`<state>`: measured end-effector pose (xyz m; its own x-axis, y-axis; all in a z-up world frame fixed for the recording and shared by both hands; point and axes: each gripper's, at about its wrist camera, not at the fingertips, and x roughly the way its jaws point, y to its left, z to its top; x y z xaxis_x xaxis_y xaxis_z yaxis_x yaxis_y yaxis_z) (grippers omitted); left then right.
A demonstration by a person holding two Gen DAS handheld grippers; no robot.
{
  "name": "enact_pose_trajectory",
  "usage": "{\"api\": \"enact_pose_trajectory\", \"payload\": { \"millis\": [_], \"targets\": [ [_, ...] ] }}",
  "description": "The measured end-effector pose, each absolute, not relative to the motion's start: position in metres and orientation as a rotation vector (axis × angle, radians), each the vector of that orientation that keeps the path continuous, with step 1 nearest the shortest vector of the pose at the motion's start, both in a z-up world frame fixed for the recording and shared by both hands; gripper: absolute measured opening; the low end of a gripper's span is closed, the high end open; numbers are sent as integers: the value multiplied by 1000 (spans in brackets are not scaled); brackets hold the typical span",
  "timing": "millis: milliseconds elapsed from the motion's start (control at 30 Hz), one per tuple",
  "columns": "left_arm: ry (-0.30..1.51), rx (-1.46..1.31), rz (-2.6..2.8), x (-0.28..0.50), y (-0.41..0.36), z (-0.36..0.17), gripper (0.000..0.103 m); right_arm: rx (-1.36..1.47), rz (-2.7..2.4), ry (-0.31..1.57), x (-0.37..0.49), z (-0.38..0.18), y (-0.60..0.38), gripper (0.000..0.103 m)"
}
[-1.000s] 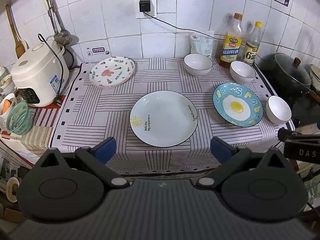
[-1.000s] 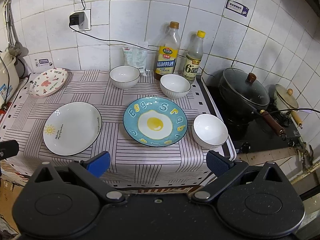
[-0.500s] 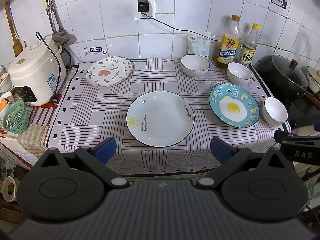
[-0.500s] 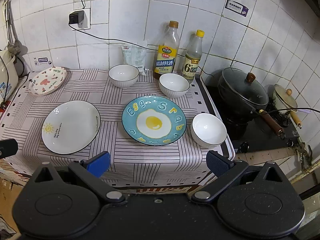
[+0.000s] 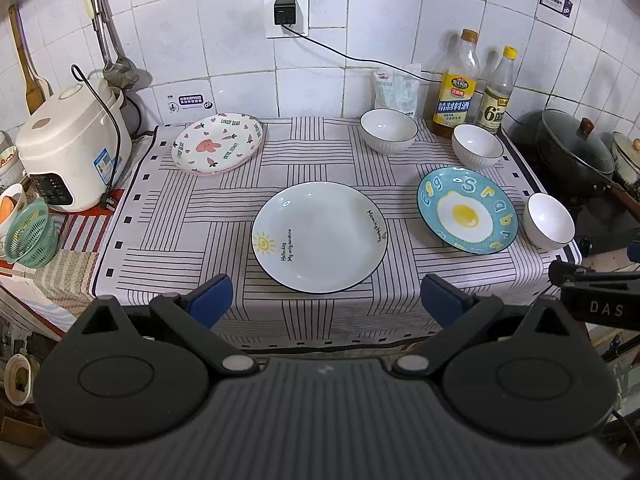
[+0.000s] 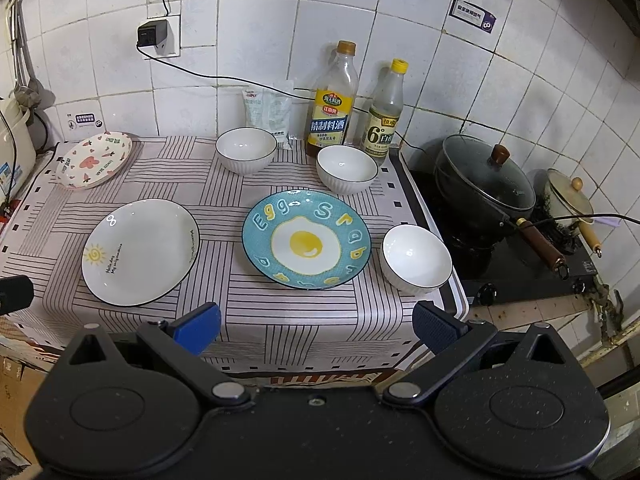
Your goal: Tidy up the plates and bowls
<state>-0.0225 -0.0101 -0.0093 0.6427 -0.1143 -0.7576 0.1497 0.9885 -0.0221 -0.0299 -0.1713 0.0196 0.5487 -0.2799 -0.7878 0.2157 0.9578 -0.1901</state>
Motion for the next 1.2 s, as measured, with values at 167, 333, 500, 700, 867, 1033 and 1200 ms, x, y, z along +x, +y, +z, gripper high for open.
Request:
{"api": "enact_pose_trajectory", "payload": {
  "millis": [167,333,500,700,867,1033,1200],
  "targets": [
    [855,51,-152,-24,-10,-10,102,-73,-293,944,-30,20,-171,103],
    [858,47,-151,-21,-8,-12,102,-72,-285,941,-30,17,-170,103],
    [861,54,-150,-14,-4,-12,102,-67,-271,942,-27,13,-169,103],
    [864,36,-158,0,4,-14,102,-49,-231,918,-19,11,-166,103],
    [878,-3,-142,22,19,-18,102,-36,-104,825,-10,12,-162,103],
    [904,-5,-99,52,34,-33,99,26,93,729,13,-7,-163,103],
    [969,-73,-102,84,53,-63,90,146,242,736,51,-49,-166,99]
  ]
}}
